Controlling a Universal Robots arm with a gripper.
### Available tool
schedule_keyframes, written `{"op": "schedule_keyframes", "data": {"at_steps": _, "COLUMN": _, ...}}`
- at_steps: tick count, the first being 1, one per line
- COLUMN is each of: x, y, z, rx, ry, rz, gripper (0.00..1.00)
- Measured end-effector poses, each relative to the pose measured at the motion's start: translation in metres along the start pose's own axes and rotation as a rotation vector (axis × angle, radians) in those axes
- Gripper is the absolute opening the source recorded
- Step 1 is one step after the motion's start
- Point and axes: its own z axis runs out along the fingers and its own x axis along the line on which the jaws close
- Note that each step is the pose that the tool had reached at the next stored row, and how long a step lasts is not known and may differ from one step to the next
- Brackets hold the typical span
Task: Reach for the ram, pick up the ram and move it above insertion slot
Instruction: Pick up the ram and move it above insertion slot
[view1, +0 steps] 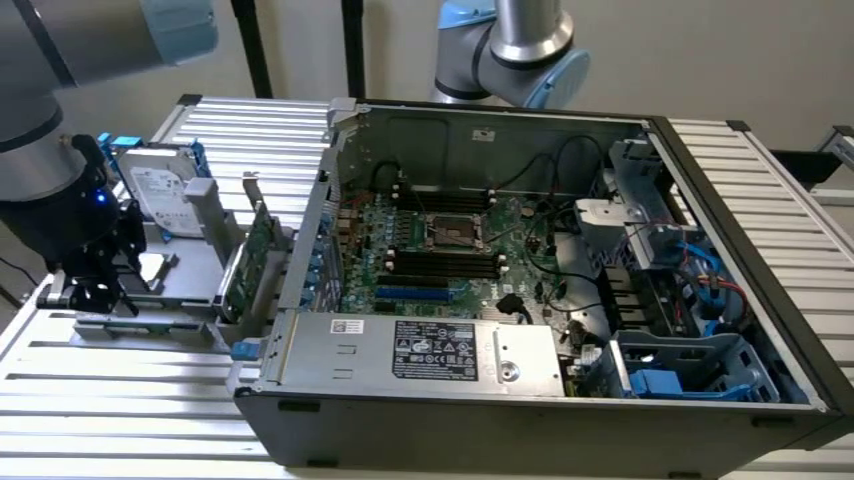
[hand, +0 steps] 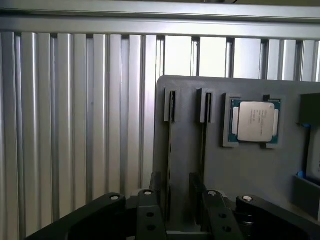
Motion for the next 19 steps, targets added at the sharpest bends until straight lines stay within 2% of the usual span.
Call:
{"op": "schedule_keyframes", "data": {"at_steps": 11, "x": 0.0, "y": 0.0048, "z": 0.0202, "rx": 0.0, "ry": -0.0001, "rz": 0.003, "gripper": 0.36}}
{"op": "schedule_keyframes", "data": {"at_steps": 19, "x": 0.0, "y": 0.0051, "z": 0.0345, "rx": 0.0001, "ry": 0.0, "rz": 0.005, "gripper": 0.36}}
